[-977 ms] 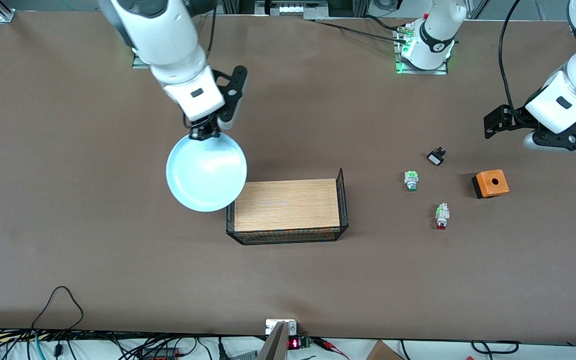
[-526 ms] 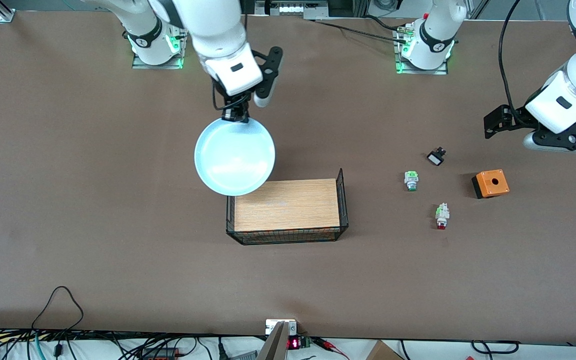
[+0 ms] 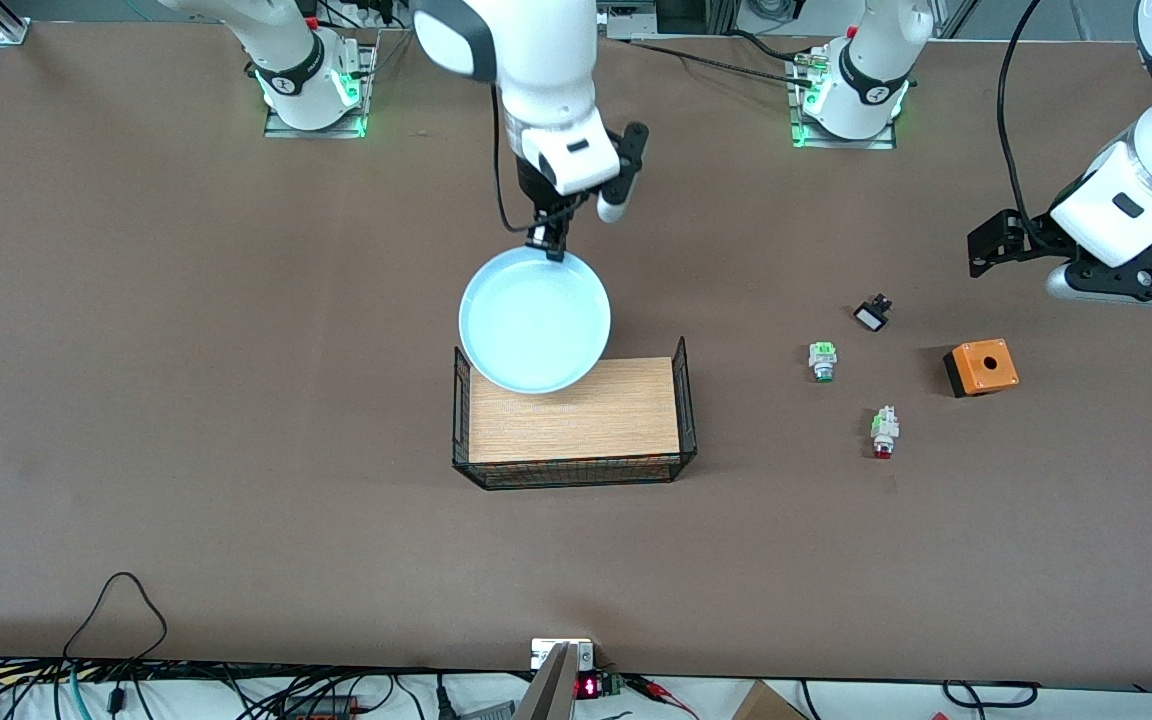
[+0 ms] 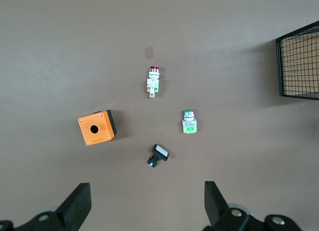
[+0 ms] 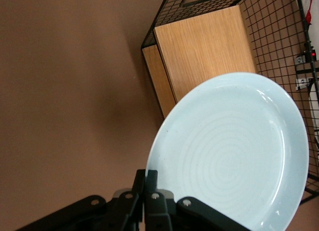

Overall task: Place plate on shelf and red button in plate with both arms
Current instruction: 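Carry the plate with the right gripper onto the wooden block, then open the right gripper and lift it away from the plate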

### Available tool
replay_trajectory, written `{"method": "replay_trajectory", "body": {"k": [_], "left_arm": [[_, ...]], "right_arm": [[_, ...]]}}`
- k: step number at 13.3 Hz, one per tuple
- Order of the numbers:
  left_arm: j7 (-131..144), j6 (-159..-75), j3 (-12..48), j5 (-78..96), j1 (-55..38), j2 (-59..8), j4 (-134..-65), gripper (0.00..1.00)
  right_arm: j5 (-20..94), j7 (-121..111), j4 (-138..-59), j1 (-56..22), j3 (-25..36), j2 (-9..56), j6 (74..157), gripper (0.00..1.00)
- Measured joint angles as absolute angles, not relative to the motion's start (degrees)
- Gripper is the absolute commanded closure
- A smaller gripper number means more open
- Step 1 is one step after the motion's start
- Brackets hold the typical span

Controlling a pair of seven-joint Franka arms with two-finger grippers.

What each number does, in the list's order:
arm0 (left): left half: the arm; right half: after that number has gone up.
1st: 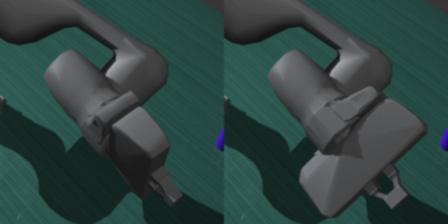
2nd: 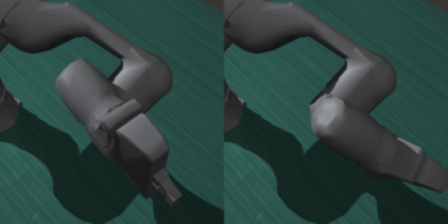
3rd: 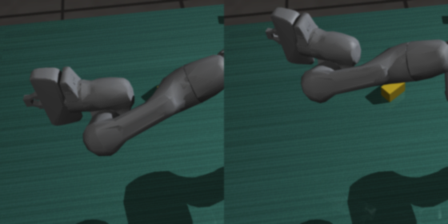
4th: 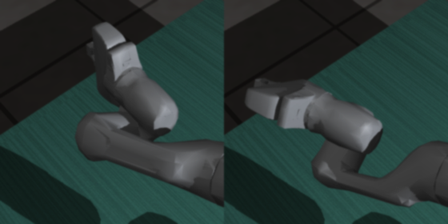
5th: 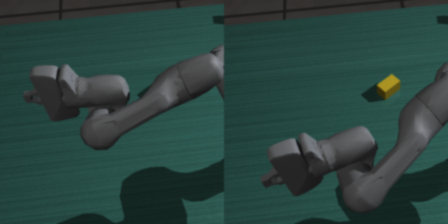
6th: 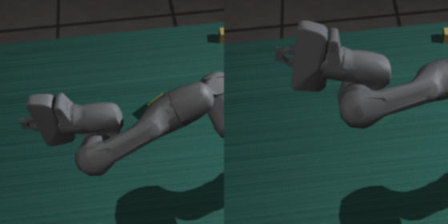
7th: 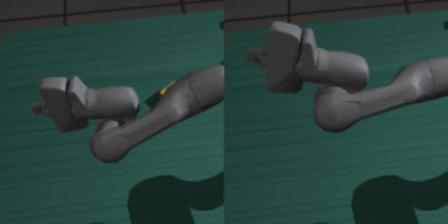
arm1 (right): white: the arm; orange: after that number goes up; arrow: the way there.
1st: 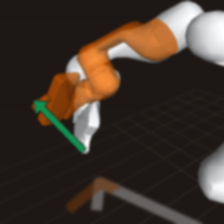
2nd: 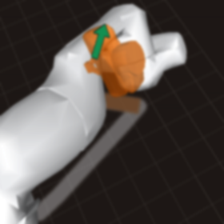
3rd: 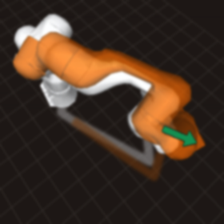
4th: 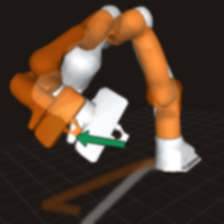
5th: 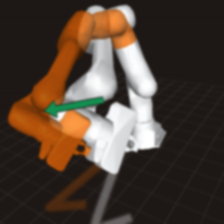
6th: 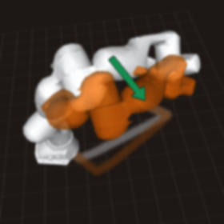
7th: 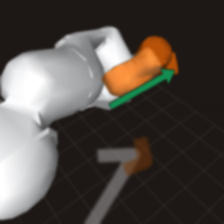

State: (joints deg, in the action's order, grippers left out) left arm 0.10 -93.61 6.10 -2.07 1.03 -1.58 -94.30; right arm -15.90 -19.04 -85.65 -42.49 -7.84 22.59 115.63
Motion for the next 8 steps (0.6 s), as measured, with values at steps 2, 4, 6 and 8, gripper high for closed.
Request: {"method": "replay_trajectory", "body": {"k": [2, 4, 6, 8], "left_arm": [[0.1, -93.6, 6.1, -2.1, 1.0, -1.6, -94.3, 0.00], [0.1, -93.6, 6.1, -2.1, 1.1, -1.6, -94.3, 0.00], [0.1, -93.5, 6.0, -2.1, 1.1, -1.6, -94.3, 0.00], [0.1, -93.5, 5.9, -2.1, 1.2, -1.6, -94.3, 0.00]], "right_arm": [[-17.4, -18.8, -85.7, -42.5, -7.4, 25.6, 118.4, 1.00], [-19.1, -17.3, -85.6, -42.5, -7.4, 28.2, 121.2, 1.00], [-20.2, -16.1, -85.6, -42.5, -7.4, 30.0, 123.5, 1.00], [-20.8, -15.4, -85.6, -42.5, -7.4, 31.2, 125.1, 1.00]]}}
